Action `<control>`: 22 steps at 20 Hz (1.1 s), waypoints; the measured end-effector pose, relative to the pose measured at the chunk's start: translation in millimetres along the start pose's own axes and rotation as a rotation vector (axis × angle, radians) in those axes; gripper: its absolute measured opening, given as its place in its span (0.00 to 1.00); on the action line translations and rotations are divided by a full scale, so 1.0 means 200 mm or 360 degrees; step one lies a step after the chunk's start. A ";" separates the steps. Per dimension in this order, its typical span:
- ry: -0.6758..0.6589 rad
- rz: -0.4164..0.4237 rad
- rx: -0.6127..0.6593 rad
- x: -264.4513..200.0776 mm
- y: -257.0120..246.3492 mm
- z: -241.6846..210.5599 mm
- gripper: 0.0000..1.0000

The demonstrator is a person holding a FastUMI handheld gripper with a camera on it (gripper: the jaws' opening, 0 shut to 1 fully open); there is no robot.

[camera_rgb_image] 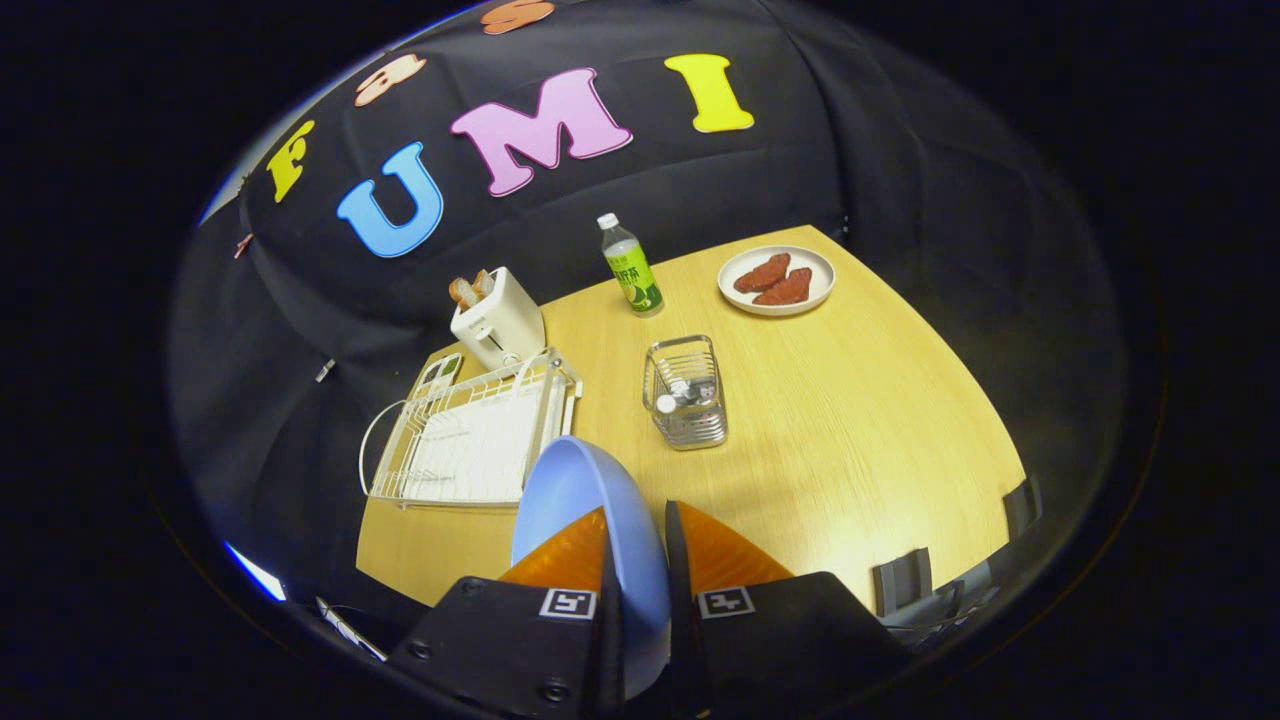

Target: Take the plate from the dish rack, then take the spoon from the basket and place it into the plate.

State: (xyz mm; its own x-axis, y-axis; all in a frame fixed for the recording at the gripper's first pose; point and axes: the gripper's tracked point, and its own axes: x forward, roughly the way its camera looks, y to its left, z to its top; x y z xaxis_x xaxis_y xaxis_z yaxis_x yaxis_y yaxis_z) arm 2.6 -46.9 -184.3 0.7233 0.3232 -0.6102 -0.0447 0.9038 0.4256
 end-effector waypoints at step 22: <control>0.0137 0.0286 -0.0380 0.50 -0.20 -0.16 0.57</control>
State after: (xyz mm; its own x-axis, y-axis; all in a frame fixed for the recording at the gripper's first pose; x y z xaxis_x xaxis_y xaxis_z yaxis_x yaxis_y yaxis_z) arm 55.0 -42.4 -284.1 0.6286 0.4974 -0.5979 -0.3346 0.8669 0.3694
